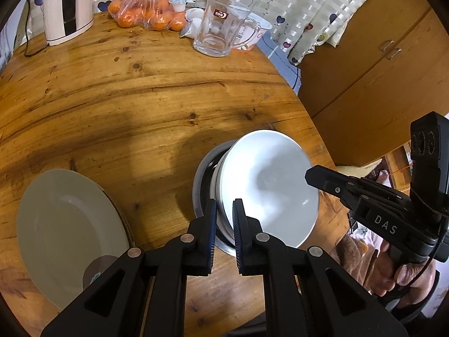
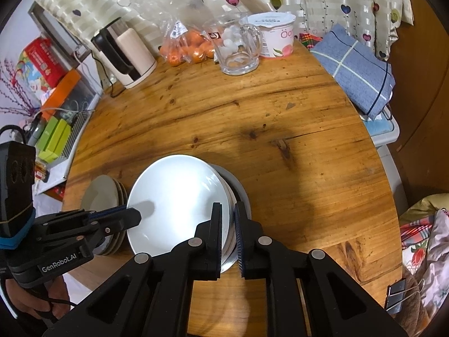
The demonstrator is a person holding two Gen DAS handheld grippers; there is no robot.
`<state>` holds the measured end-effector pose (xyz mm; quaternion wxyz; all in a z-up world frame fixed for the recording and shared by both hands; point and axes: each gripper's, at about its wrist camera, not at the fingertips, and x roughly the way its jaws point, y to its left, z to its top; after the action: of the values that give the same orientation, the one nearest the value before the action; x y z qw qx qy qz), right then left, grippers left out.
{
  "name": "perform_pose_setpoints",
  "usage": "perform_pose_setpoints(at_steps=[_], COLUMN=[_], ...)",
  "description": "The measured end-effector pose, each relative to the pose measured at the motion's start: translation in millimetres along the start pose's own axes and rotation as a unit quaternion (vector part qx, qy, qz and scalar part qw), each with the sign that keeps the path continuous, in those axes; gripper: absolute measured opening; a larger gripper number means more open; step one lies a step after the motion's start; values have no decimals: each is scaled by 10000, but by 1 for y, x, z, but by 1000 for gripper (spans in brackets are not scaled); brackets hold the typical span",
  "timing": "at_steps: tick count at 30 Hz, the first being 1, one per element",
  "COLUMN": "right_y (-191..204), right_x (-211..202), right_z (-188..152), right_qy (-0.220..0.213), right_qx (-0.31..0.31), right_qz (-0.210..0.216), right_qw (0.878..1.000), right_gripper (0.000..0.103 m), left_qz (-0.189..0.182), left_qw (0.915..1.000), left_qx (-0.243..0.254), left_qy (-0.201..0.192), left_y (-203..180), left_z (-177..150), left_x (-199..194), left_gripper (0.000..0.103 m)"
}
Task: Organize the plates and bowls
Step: 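Lower the white bowl with both tools into the bowl inside the steel bowl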
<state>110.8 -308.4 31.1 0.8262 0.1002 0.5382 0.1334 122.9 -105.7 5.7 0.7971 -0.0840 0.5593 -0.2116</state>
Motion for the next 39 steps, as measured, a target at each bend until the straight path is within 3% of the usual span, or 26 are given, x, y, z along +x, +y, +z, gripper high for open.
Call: perform_pose_setpoints(at_steps=[31, 39], right_y=[1, -2], right_x=[3, 4], right_z=[-4, -3], right_qy=[329, 299], right_qx=[106, 164], right_qz=[4, 98], right_qw=[9994, 9994], right_gripper=[15, 15], left_qz=[-111, -139], left_qw=[9996, 9998], left_qx=[-152, -123], left_qy=[200, 0], left_y=[1, 4], left_z=[-2, -1], left_x=[0, -5], left_gripper=[12, 12])
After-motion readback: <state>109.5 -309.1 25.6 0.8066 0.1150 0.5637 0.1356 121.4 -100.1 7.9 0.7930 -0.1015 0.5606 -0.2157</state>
